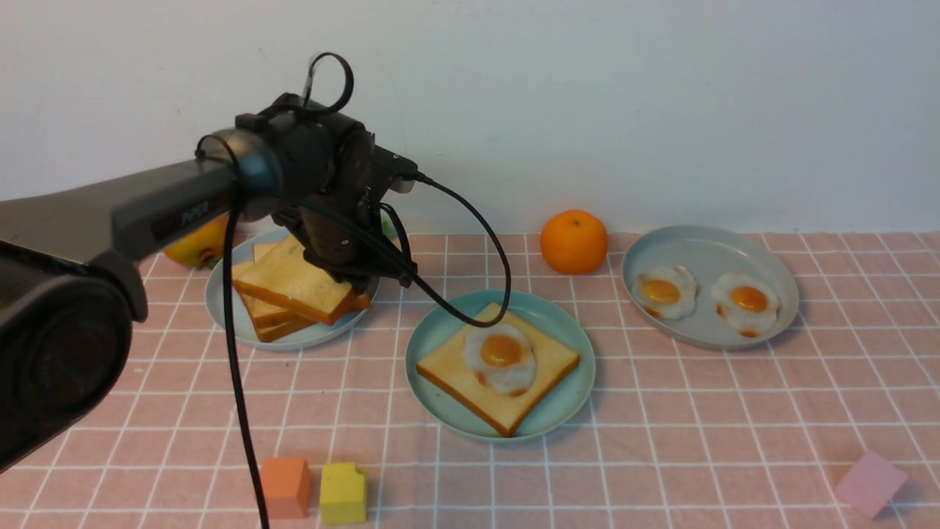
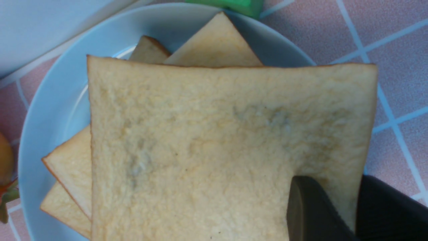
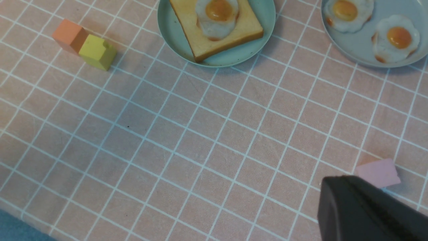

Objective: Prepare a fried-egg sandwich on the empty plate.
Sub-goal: Use the left arm to grab a slice of bread, then use the left arm to place a slice of bread on the fried egg in the middle

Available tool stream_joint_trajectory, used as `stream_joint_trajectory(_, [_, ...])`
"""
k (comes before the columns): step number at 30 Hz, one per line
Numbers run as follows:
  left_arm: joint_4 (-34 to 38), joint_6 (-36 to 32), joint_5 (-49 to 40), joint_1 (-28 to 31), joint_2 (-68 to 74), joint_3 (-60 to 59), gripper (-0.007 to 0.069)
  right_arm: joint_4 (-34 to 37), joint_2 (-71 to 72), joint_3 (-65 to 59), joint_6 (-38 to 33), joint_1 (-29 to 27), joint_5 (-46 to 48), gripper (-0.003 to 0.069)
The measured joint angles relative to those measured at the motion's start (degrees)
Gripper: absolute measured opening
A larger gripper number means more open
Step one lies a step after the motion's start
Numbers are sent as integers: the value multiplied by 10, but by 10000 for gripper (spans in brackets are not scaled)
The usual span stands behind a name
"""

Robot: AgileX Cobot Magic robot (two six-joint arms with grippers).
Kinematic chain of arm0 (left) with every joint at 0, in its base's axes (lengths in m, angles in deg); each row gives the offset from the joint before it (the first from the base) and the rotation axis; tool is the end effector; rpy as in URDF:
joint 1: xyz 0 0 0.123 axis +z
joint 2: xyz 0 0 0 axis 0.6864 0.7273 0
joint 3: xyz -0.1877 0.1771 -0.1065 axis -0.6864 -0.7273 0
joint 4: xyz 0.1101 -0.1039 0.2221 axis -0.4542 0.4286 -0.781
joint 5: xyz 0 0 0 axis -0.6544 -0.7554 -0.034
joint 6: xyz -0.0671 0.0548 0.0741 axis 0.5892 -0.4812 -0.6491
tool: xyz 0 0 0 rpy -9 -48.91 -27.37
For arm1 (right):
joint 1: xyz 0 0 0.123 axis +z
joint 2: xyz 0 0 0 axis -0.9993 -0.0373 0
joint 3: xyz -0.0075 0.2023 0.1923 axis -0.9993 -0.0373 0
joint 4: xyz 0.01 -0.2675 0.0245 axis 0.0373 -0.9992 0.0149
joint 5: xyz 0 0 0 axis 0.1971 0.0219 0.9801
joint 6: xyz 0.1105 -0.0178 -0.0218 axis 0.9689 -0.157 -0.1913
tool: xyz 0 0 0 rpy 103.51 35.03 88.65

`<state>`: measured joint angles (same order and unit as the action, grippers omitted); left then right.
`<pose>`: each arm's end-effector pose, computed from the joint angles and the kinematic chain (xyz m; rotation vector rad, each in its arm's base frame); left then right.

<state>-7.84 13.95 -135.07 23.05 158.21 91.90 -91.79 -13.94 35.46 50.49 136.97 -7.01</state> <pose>0.4916 -0.1649 0.1691 0.5050 2.5786 0.0862 0.1251 0.1067 0.3951 -0.6420 2.3295 0.2407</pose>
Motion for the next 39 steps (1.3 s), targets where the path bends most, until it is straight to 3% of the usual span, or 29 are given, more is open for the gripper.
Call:
stream_joint_trajectory(3, [8, 0, 0, 0, -11, 0, 181, 0, 1, 0, -4, 0, 0, 20])
stream_joint_trajectory(7, [22, 0, -3, 0, -54, 0, 74, -1, 13, 0, -13, 0, 0, 22])
stream_joint_trajectory(22, [32, 0, -64, -11, -107, -1, 73, -5, 107, 0, -14, 0, 0, 24])
stream_joint_trajectory(25, [32, 0, -72, -40, -117, -1, 73, -7, 118, 0, -14, 0, 0, 24])
stream_joint_trajectory(33, [40, -10, -72, -213, -82, 0, 73, -7, 144, -2, -14, 0, 0, 24])
stream_joint_trajectory(39, [3, -10, -58, -244, -39, 0, 73, -4, 155, -2, -14, 0, 0, 24])
